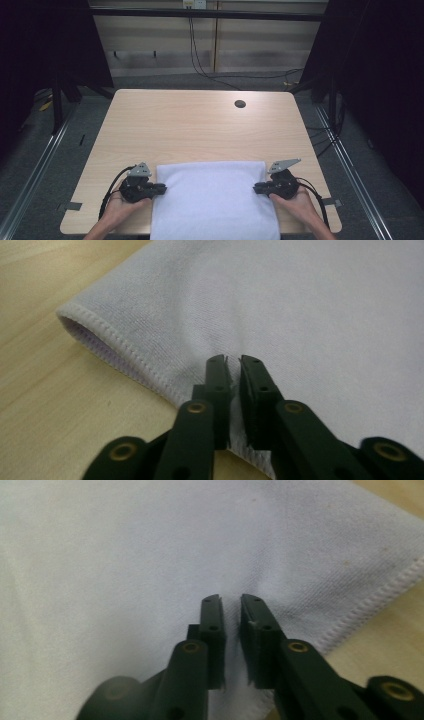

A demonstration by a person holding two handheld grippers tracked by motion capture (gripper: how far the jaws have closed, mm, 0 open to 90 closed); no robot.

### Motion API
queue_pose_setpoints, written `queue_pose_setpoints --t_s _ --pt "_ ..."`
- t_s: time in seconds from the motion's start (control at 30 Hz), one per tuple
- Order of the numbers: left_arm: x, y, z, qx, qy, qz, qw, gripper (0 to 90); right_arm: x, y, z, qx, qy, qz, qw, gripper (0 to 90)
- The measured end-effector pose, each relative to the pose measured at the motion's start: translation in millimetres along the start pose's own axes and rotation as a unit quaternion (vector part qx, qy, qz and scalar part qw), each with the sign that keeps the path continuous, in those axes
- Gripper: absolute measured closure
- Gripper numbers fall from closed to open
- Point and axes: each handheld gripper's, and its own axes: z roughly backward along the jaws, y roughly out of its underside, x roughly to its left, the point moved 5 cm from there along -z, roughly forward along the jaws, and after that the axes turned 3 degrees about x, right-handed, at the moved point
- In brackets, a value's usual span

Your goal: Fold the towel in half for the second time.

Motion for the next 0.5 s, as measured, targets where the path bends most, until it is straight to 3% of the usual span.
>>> queue_pose_setpoints --t_s 0.13,0.2,0.23,0.27,0.37,0.4,0.43,0.5 --pt "-9.3 4.5 3.5 0.008 0.006 0.010 0.9999 86.3 10.7 4.0 1.4 0.003 0.008 0.006 0.9999 86.7" --pt "-13.4 7.8 6.7 0.008 0.025 0.014 0.9996 85.3 15.6 9.9 5.2 0.007 0.001 0.000 1.0000 86.1" --pt "-13.4 7.8 6.7 0.008 0.025 0.014 0.9996 84.3 15.6 9.9 5.2 0.007 0.001 0.000 1.0000 86.1" --pt "-13.0 6.3 9.8 -0.004 0.028 0.016 0.9995 83.4 17.8 14.7 8.4 0.006 -0.011 -0.005 0.9999 80.8" --pt "-9.0 1.1 12.8 -0.017 0.025 0.020 0.9993 82.8 16.7 16.4 12.8 0.001 -0.011 -0.010 0.9999 73.1" --pt "-3.0 -6.4 15.9 -0.036 0.020 0.023 0.9989 81.9 6.0 11.5 21.0 -0.016 0.008 -0.021 0.9996 71.6" --pt "-3.0 -6.4 15.9 -0.036 0.020 0.023 0.9989 81.8 6.0 11.5 21.0 -0.016 0.008 -0.021 0.9996 71.6" --pt "6.5 -15.3 19.1 -0.051 0.010 0.024 0.9984 81.7 -8.2 2.1 30.6 -0.049 0.010 -0.029 0.9984 71.5"
